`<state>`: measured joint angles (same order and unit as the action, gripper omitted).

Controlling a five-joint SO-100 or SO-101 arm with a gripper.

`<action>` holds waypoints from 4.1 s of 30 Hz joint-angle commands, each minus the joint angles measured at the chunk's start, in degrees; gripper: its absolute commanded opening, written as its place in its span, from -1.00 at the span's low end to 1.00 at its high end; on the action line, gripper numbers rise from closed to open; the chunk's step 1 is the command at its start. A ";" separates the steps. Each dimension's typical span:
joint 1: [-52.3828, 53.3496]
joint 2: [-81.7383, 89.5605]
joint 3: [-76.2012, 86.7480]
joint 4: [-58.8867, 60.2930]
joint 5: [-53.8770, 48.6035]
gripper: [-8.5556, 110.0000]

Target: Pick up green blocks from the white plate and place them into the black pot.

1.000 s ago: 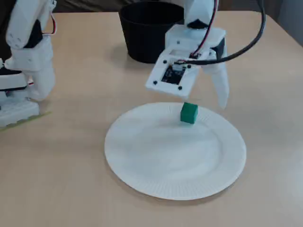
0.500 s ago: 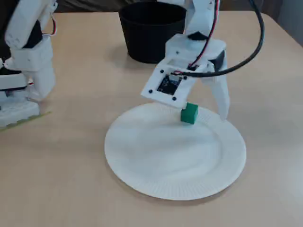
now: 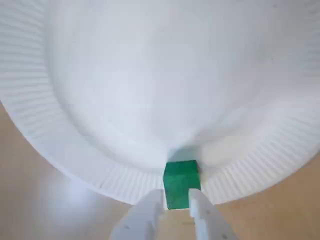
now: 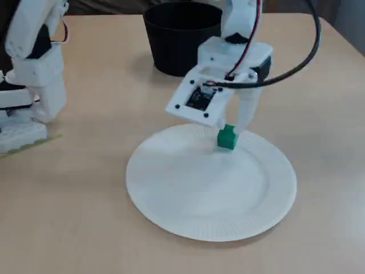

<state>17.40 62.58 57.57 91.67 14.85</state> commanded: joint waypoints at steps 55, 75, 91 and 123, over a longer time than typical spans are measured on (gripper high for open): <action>-3.69 18.72 38.50 -39.20 -1.41 -0.40; -1.76 14.68 32.96 -39.29 -0.62 -0.90; -31.20 52.56 39.02 -38.76 -12.48 -0.90; -52.47 53.79 67.15 -71.19 -18.90 0.01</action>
<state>-35.86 115.66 124.98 19.86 -3.34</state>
